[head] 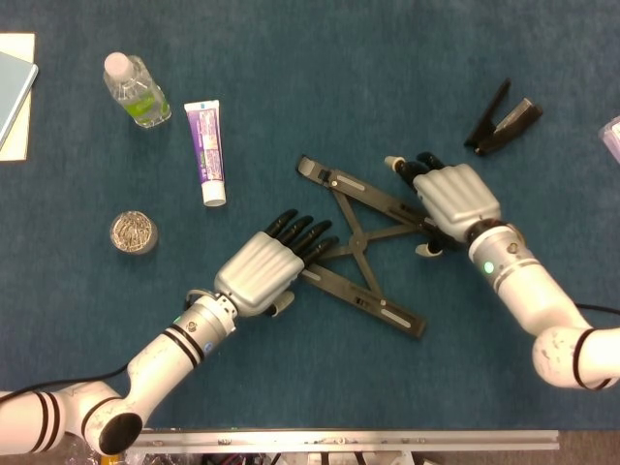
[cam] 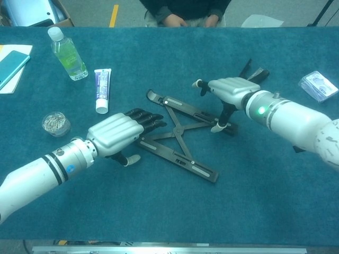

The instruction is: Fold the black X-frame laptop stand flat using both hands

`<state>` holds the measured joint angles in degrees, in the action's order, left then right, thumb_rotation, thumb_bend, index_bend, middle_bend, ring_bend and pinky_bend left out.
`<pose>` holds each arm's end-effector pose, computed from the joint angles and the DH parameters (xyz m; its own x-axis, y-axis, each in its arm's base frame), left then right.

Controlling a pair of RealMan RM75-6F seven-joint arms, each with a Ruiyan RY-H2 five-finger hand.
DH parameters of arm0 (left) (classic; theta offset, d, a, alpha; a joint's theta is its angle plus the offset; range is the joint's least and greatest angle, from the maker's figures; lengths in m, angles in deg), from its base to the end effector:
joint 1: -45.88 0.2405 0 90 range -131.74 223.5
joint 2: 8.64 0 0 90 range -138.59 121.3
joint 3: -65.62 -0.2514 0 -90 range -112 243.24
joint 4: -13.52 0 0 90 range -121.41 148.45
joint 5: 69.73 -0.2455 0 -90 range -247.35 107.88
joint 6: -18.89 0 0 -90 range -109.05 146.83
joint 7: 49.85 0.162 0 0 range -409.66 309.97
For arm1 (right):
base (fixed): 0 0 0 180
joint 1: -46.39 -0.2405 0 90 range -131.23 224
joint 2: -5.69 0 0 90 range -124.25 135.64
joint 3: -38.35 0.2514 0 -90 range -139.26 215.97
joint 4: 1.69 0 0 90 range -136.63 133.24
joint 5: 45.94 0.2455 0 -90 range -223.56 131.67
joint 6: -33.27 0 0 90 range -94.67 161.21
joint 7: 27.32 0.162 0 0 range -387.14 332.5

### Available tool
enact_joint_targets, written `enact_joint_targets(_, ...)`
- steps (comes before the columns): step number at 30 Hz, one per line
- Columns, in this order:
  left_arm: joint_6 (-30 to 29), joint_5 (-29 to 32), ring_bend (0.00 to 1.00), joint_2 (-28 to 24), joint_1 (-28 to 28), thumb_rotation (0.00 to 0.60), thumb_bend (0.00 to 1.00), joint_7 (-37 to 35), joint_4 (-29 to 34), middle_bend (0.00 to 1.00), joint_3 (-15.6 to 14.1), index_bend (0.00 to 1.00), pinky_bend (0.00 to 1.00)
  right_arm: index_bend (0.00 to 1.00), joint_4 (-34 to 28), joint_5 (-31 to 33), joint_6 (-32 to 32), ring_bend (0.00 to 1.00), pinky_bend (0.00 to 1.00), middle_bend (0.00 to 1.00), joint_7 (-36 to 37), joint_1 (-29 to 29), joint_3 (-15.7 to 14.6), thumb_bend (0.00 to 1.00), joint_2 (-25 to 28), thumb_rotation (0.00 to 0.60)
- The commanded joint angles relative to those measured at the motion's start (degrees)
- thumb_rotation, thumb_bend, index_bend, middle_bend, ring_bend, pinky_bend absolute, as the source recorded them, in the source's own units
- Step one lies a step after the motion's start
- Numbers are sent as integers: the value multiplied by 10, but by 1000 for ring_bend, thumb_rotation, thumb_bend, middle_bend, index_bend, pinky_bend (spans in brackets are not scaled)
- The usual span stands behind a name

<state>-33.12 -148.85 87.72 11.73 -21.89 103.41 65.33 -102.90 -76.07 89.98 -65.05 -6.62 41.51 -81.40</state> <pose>-0.1260 0.2349 -0.1338 0.5833 0.3607 0.7278 0.7251 -0.6351 -0.2664 -0.1220 -0.3069 -0.0903 0.4711 -0.5564 0.6845 -0.8819 -0.2817 0.3780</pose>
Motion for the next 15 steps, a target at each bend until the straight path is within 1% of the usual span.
enact_joint_targets(1,1,7,0,4,-2,600,338,1,2,0,1,0,0,0,9,3,-1,79,338,188,-5,-4,-2,0,-9,600)
enact_joint_targets(15,2,36,0,34,-12,600,338,6,-10,0,8,0,0,0,25,16,-5,80,338,188,-8,-13,1,0,-31,600)
